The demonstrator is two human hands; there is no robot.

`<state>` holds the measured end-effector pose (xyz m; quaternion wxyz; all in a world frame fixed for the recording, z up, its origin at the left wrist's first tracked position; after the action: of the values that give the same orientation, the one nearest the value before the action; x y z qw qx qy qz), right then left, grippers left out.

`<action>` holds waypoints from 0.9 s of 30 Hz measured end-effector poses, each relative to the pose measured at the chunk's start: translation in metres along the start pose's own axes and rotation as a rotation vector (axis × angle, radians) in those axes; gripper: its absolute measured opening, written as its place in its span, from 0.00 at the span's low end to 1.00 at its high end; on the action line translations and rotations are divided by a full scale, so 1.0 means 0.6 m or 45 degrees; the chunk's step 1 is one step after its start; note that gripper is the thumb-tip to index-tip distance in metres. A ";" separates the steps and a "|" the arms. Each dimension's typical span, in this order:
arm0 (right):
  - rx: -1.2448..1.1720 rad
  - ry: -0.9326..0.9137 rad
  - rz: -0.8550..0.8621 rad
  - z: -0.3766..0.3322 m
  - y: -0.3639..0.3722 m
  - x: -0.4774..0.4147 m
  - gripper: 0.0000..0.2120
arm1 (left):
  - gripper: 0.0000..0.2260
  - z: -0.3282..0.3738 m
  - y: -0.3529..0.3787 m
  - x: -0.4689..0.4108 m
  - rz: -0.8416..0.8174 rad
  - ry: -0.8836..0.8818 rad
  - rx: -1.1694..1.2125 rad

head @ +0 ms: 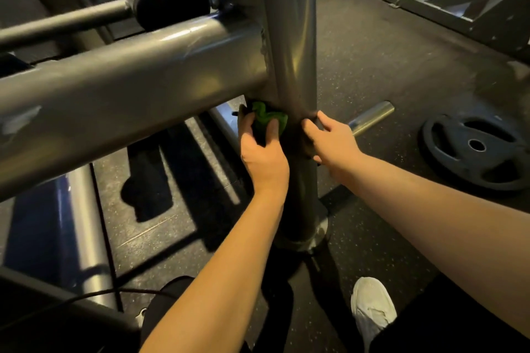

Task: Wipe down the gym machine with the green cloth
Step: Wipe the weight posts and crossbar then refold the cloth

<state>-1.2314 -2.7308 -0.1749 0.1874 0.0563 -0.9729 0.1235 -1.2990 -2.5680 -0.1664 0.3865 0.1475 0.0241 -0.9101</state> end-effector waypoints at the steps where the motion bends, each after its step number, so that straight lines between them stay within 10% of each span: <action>1: -0.035 0.076 -0.019 0.013 -0.003 -0.001 0.17 | 0.14 0.013 0.001 -0.004 -0.003 0.045 -0.017; 6: 0.049 0.150 -0.087 0.051 -0.004 -0.014 0.34 | 0.22 -0.010 0.000 0.003 -0.090 0.185 -0.263; 21: 0.295 -0.071 0.045 0.084 0.014 -0.003 0.39 | 0.11 -0.025 0.001 0.011 0.052 0.515 -0.472; 27: 0.302 -0.127 0.056 0.116 0.020 0.006 0.37 | 0.15 -0.195 -0.016 0.114 -0.049 -0.019 -0.544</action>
<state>-1.2609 -2.7376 -0.2386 0.1282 0.0629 -0.9605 0.2387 -1.3213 -2.5902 -0.2984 0.3919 0.0550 0.2165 -0.8925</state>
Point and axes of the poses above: each hand's wrist, its own x-axis away from the middle knuckle, its own y-axis out of the palm, z = x × y, the point moved 8 cm from there along -x, towards the middle knuckle, and after that the axes turned 8 degrees about y, right-handed, at the moved point
